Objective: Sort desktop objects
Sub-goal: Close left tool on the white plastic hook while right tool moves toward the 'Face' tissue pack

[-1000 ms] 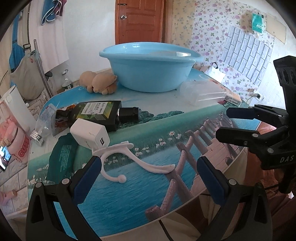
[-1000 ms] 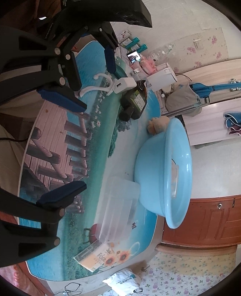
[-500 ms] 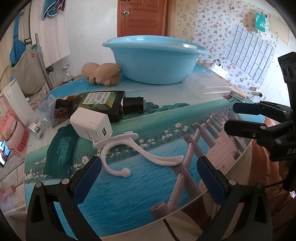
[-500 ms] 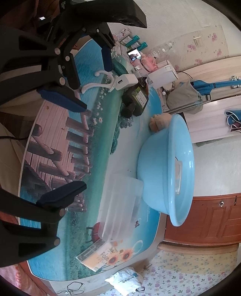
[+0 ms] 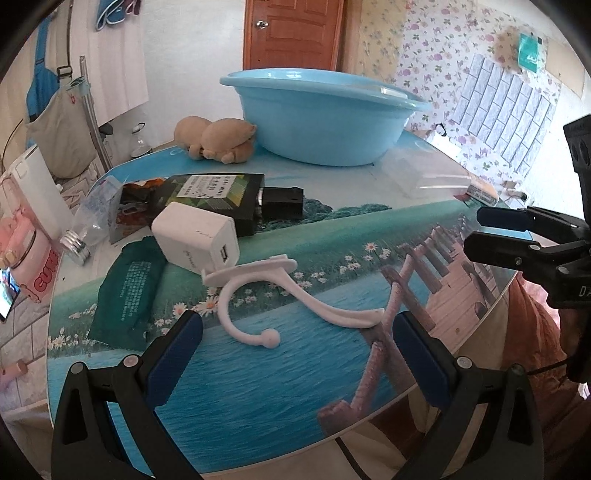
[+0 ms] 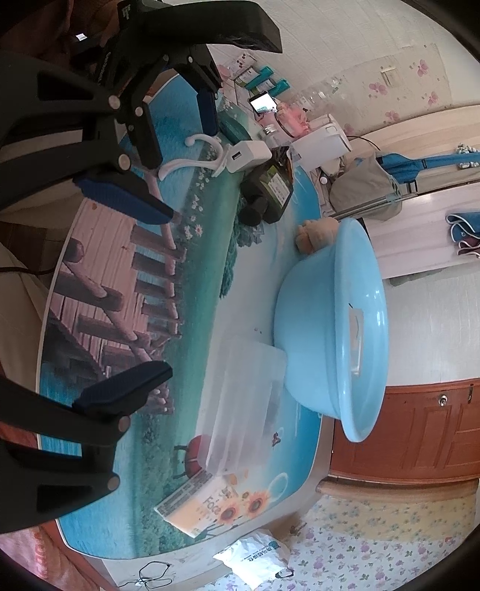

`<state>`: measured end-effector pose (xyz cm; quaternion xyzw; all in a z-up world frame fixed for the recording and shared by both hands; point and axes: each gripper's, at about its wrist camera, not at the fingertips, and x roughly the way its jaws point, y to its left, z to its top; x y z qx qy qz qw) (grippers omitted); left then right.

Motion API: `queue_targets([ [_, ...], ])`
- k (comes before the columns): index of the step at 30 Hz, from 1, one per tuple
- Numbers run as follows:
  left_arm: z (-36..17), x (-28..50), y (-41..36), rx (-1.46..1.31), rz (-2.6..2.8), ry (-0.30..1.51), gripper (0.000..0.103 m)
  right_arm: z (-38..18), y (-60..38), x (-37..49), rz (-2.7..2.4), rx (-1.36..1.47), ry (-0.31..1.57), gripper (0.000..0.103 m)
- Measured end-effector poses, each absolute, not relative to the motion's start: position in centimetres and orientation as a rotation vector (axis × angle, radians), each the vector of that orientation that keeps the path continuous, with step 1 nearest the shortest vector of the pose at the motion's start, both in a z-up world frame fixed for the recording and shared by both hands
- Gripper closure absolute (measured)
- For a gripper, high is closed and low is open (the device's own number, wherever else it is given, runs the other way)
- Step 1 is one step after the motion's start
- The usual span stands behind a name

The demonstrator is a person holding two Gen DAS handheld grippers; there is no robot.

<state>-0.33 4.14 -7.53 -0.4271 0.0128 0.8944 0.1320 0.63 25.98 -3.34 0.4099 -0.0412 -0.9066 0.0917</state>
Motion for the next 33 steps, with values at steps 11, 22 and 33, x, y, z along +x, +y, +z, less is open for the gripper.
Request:
queue_targets([
  [11,-7.3,-0.8,4.8,-1.203,2.605,0.075,0.000,-3.4,30.0,0.6,-2.832,1.229,-0.213,0.026],
  [22,-7.7,-2.6,5.1,-1.220,2.607,0.072,0.000,-2.7,33.1,-0.8,-2.994,1.192,-0.166,0.000],
  [33,-7.9,-3.3,4.5,-1.227,2.633,0.080,0.000,-5.2,38.2,-2.6,-2.967,1.308,0.079,0.000],
])
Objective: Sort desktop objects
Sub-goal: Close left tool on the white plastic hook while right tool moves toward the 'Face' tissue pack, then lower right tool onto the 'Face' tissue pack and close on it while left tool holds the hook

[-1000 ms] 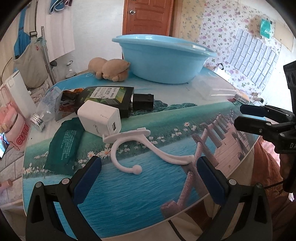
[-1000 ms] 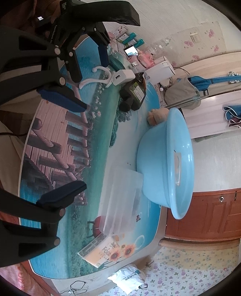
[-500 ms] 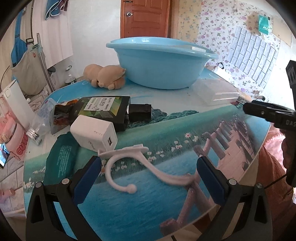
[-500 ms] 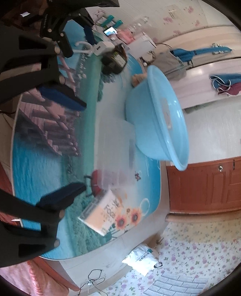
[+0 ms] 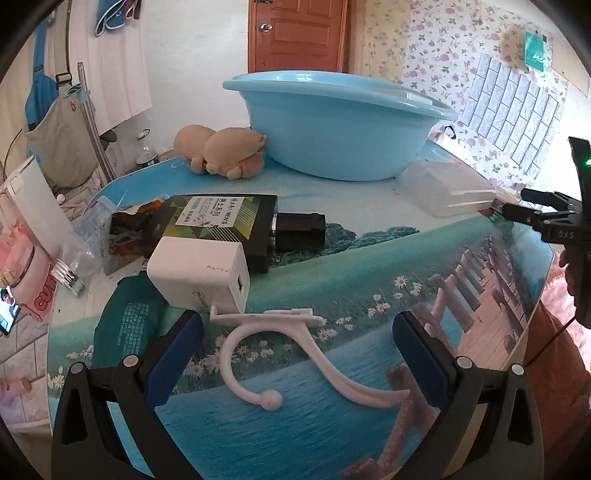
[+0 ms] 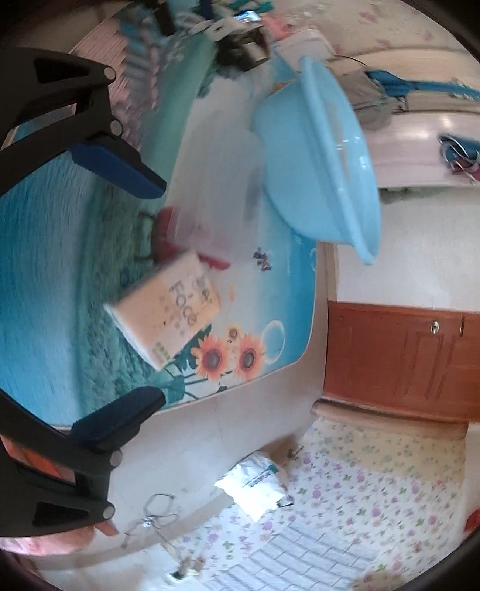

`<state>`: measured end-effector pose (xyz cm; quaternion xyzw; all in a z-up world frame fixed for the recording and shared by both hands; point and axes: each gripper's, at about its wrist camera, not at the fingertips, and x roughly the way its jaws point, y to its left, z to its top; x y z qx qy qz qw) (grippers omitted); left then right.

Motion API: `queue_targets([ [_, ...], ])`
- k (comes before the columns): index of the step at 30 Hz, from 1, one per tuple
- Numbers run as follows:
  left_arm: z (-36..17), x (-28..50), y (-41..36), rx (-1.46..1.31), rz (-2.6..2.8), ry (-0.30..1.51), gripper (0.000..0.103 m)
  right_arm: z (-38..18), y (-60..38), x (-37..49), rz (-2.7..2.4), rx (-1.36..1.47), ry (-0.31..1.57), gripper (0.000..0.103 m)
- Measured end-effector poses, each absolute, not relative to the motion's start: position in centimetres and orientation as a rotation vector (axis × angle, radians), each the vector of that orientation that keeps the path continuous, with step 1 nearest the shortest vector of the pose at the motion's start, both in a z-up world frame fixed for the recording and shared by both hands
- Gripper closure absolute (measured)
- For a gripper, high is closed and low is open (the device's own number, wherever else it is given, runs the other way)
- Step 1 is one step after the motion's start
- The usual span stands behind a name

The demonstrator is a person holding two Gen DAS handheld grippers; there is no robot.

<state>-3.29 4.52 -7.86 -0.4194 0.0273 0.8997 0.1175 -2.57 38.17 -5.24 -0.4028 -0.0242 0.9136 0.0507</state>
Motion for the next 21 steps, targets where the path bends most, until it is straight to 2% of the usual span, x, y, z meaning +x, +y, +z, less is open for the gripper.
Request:
queue_targets([
  [2,-7.7,-3.2,4.6,-1.222,2.636,0.088,0.010,-5.8,38.2,-3.0,2.807,-1.252,-0.086,0.000],
  [4,-7.5,-3.0,4.4,-1.214,2.649,0.108,0.033,-6.1,38.2,-3.4,2.820,-1.270,-0.069,0.000],
  [6,-7.3,-2.9,4.1,-1.209,2.652,0.103,0.048,-6.3,38.1,-3.4,2.830,-1.279,-0.030,0.000],
  [9,-7.2,-2.7,3.8,-1.210,2.643,0.100,0.048,-6.1,38.2,-3.0,2.823,-1.264,0.023,0.005],
  [12,-7.2,-2.4,3.8,-1.202,2.636,0.107,0.048,-5.8,38.1,-2.3,2.801,-1.270,0.022,0.023],
  [14,-7.2,-2.3,3.9,-1.198,2.631,0.101,0.048,-5.8,37.8,-1.8,2.802,-1.294,0.017,0.044],
  [15,-7.2,-2.3,4.0,-1.196,2.628,0.096,0.048,-5.7,37.5,-1.5,2.814,-1.309,0.022,0.049],
  [16,-7.2,-2.2,4.0,-1.194,2.625,0.092,0.048,-5.7,37.2,-1.2,2.823,-1.321,0.020,0.053],
  [21,-7.2,-1.7,4.1,-1.185,2.621,0.088,0.048,-5.5,34.7,0.1,2.864,-1.371,-0.034,0.055],
])
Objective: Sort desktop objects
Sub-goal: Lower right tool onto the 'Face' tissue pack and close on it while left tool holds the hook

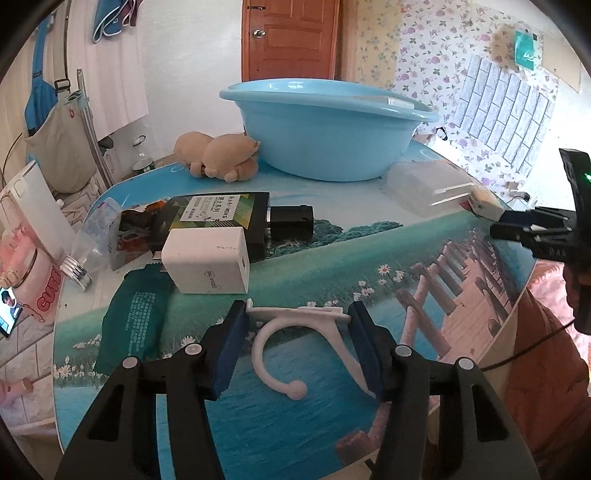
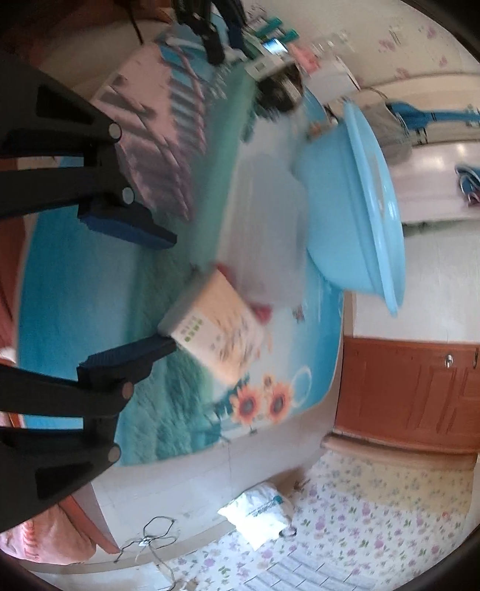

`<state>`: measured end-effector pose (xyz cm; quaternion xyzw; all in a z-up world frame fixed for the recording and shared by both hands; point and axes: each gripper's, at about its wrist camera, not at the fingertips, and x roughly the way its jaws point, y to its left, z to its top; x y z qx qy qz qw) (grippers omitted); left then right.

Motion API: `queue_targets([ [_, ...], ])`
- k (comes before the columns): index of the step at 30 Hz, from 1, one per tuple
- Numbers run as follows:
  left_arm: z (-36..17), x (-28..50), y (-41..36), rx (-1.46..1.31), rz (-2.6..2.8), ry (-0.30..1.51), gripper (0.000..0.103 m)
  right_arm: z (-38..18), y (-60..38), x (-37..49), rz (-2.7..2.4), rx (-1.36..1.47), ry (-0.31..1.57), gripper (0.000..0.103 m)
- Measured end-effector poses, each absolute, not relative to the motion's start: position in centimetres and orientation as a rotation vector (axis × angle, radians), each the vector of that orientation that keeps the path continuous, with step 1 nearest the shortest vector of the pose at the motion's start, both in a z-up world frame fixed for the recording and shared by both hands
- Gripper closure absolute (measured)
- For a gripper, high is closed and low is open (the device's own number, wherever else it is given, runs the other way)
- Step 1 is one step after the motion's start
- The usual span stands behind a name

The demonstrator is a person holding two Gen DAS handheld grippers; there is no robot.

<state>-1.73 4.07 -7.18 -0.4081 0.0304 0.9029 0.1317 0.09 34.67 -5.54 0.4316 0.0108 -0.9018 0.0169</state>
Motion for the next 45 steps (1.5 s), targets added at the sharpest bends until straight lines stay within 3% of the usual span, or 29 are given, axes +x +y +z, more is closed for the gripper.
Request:
queue_targets([
  [4,-7.3,-1.7,4.1,-1.183,2.630,0.096,0.047,-5.5,34.2,0.1,-2.845,1.354,0.028,0.051],
  [7,-7.4,-1.6,4.3,-1.181,2.636,0.112,0.043,-5.6,34.5,-0.3,-2.880,1.378,-0.018,0.033],
  [15,-7.7,-2.0,4.6,-1.166,2.654,0.123,0.028,-5.7,34.3,-1.8,-2.923,1.390,-0.170,0.028],
  [20,-7.7,-2.1,4.8,-1.155,2.662,0.120,0.027,-5.9,33.8,-2.7,-2.959,1.405,-0.134,0.025],
  [21,-7.7,-2.1,4.8,-1.156,2.663,0.119,0.031,-5.9,33.7,-2.7,-2.965,1.412,-0.120,0.025],
  [22,-7.6,-2.0,4.8,-1.149,2.664,0.117,0.049,-5.9,33.8,-2.7,-2.967,1.411,-0.128,0.026],
  [24,-7.5,-2.0,4.8,-1.156,2.665,0.110,0.048,-5.7,34.2,-2.4,-2.965,1.390,-0.157,0.039],
  [25,-7.6,-2.0,4.8,-1.159,2.660,0.105,0.048,-5.5,34.4,-2.2,-2.954,1.386,-0.155,0.057],
  [26,-7.6,-2.0,4.7,-1.159,2.660,0.104,0.048,-5.4,34.6,-2.1,-2.944,1.386,-0.155,0.068],
  [31,-7.4,-1.8,4.6,-1.150,2.668,0.098,0.048,-4.9,35.4,-1.1,-2.950,1.362,-0.150,0.077],
  [45,-7.6,-1.5,4.5,-1.169,2.650,0.113,0.048,-5.0,36.2,-0.2,-2.965,1.360,-0.148,0.078],
])
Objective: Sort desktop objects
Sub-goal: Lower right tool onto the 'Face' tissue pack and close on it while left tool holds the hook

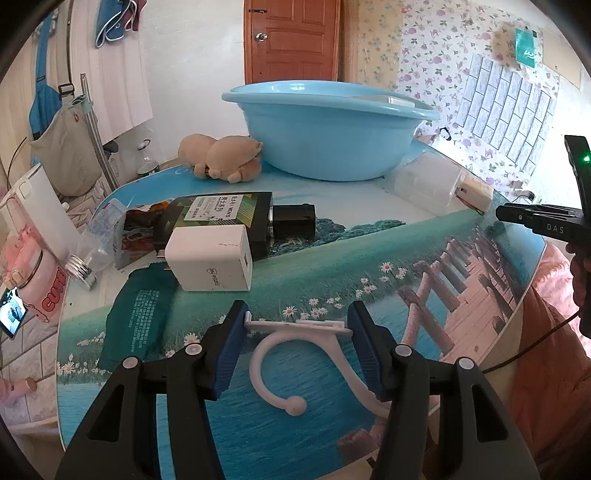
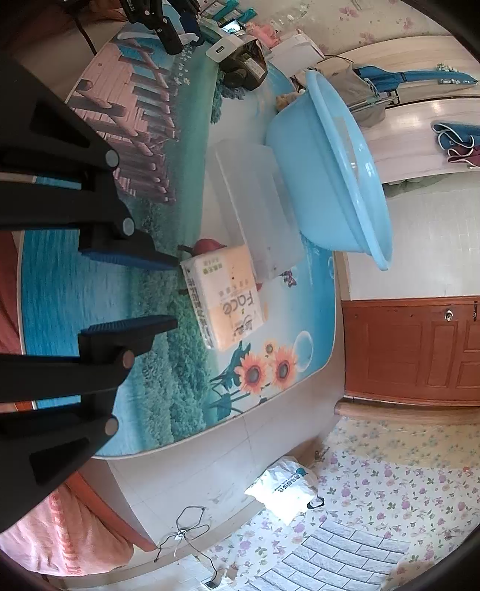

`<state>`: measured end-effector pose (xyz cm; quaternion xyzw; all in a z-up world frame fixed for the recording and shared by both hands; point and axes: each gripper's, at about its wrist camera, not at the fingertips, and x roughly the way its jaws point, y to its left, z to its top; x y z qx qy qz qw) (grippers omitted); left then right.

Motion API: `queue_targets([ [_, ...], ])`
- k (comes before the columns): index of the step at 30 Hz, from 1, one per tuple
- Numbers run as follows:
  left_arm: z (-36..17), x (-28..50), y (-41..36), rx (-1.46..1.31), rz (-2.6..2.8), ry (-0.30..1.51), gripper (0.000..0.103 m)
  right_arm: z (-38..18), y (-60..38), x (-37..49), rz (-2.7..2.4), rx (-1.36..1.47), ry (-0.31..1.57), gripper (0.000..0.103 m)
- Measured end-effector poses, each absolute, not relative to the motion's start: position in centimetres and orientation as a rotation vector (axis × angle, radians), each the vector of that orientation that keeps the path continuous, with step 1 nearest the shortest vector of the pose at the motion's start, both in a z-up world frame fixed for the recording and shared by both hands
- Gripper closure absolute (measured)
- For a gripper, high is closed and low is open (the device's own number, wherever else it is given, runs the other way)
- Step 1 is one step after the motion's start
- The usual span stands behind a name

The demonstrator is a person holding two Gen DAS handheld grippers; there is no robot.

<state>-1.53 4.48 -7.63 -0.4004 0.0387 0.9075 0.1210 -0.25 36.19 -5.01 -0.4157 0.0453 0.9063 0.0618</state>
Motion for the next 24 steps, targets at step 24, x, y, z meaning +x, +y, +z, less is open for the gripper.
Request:
queue_targets([
  [24,-7.6,-1.4,4.5,-1.161,2.650,0.120,0.048,-5.2,34.7,-0.4,2.834,-1.311,0.113,0.071],
])
